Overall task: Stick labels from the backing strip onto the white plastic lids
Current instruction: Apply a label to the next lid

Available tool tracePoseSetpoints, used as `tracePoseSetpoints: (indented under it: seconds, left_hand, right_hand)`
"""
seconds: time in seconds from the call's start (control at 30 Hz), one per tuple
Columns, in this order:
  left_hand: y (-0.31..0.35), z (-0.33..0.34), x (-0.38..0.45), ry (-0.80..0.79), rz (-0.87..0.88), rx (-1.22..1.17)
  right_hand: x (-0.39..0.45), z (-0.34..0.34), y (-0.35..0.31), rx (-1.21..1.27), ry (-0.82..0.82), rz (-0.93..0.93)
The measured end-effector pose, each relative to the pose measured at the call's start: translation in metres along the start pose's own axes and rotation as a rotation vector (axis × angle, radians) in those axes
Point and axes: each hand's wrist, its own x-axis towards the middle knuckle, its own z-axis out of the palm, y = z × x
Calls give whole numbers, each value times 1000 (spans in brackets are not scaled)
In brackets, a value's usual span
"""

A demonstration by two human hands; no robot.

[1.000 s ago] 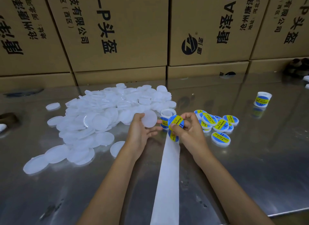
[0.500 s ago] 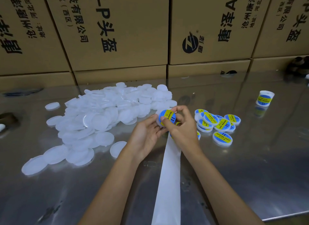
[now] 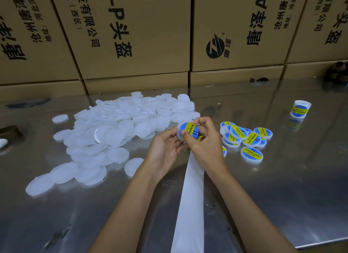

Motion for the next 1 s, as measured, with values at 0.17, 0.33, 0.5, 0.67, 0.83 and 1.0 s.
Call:
tracePoseSetpoints:
  seconds: [0.17,0.33,0.5,0.67,0.83,1.0]
  left_hand:
    - [-2,0,1,-16,19,53]
    - [-3,-1,0,-16,50,146]
    - [-3,0,-2,-34,55,177]
    - [-3,0,-2,0,45,150]
    - [0,0,-5,-12,34,55]
    - [3,3,-8,-67,26,8]
  right_hand:
    - [-1,-1,1,-6,0,-1]
    - [-2,-1,3,-49,-5,-14]
    - [-3,-2,3,-174,-2,-56]
    - [-2,-5,5,-235,12,-78]
    - [0,-6,10,-246,54,30]
    - [-2,-3,11,-331,13,65]
